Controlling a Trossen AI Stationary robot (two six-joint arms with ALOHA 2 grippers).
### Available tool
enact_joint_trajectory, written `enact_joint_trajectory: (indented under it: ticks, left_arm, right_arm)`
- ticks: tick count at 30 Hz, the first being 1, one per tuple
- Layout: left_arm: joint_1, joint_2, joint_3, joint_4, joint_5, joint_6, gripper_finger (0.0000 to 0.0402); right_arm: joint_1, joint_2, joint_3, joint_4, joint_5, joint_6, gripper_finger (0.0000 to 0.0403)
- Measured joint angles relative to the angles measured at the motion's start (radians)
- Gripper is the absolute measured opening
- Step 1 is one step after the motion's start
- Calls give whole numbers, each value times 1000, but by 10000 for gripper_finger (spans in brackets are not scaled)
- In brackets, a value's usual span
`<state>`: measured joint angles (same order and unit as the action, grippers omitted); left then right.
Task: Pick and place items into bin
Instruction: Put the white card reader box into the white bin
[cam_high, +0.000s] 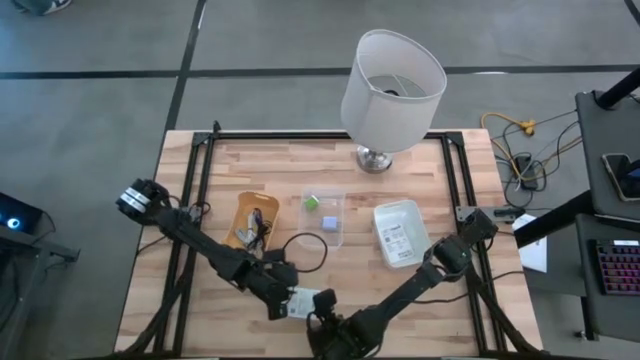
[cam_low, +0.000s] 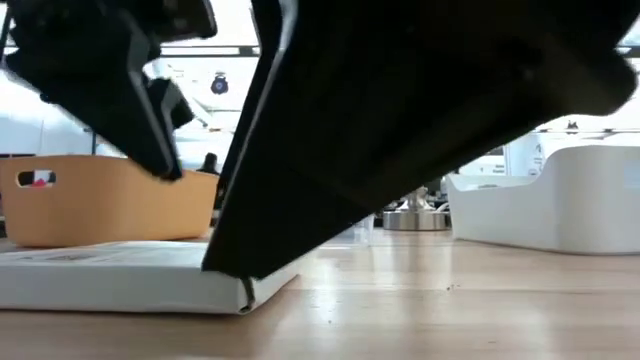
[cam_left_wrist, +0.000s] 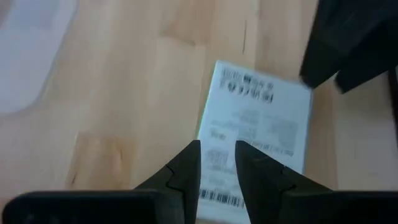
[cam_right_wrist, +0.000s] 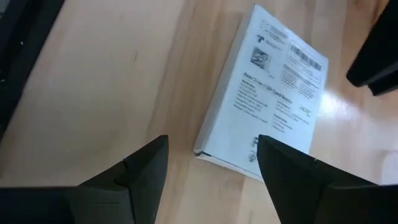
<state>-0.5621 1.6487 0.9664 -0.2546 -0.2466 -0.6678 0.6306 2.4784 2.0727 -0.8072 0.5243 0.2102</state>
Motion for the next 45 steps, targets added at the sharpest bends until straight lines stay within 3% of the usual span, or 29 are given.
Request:
enact_joint_trajectory:
  ticks: [6, 12, 16, 20, 25, 29, 35, 45]
  left_arm:
    - [-15, -20, 78, -132, -76, 27, 84]
    - [-66, -15, 106, -219, -79, -103, 84]
    - [-87, -10, 106, -300, -162, -213, 84]
    - [-84, 28, 101, -393, -180, -273, 84]
    - [-36, 95, 121, -421, -39, -377, 84]
    - [-15, 122, 184, -478, -51, -477, 84]
    - [6, 157, 207, -539, -98, -455, 84]
    - [-34, 225, 253, -537, 80, -468, 84]
  right_arm:
    - [-9, 14, -10, -76, 119, -11, 231]
    - [-8, 10, -21, -125, 112, 54, 231]
    - [-12, 1, -18, -145, 111, 82, 231]
    - [-8, -21, -16, -143, 110, 117, 231]
    - [-21, -45, -16, -151, 87, 220, 231]
    - [-40, -66, -13, -148, 1, 303, 231]
    - [-41, -67, 14, -141, -41, 370, 231]
    - [-44, -68, 97, -128, -55, 371, 231]
